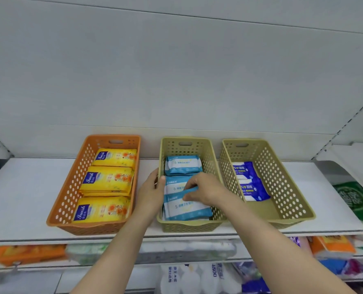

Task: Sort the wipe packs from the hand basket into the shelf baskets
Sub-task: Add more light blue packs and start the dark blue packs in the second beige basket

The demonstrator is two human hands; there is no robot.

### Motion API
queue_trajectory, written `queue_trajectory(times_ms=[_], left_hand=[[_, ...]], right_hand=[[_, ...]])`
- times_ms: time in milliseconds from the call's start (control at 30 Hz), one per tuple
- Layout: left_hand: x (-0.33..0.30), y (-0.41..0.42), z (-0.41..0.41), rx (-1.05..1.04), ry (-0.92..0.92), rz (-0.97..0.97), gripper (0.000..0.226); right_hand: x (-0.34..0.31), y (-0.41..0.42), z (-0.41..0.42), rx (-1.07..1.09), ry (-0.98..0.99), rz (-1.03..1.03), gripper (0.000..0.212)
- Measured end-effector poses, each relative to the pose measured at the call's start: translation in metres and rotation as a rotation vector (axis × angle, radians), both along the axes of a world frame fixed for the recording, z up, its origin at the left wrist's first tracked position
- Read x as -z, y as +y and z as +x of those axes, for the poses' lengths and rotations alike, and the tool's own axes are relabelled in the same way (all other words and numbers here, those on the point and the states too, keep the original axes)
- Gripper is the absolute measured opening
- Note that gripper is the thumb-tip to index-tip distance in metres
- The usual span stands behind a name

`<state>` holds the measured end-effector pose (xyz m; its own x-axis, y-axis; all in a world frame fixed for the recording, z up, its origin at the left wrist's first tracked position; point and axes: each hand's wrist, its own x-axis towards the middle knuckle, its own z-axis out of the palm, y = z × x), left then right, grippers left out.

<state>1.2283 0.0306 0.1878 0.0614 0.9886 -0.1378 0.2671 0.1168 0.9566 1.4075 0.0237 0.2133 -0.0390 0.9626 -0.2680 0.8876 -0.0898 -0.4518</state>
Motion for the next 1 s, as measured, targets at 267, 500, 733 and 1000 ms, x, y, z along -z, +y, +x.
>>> queue_trajectory(times_ms=[267,500,733,1000], left_hand=[[0.001,-0.003,0.003,-0.034,0.014,0.022,0.026],[0.003,-0.002,0.005,-0.052,0.034,0.017,0.030],[0.002,-0.003,0.005,-0.048,0.043,0.021,0.032],[-0.004,-0.004,0.006,-0.055,0.151,0.038,0.032]], right_hand=[[0.021,-0.001,-0.006,-0.162,-0.237,0.188,0.057],[0.019,0.008,-0.008,-0.207,-0.312,-0.079,0.074],[0.022,0.010,-0.008,-0.197,-0.338,-0.077,0.079],[0.021,0.010,-0.008,-0.215,-0.357,-0.049,0.075]])
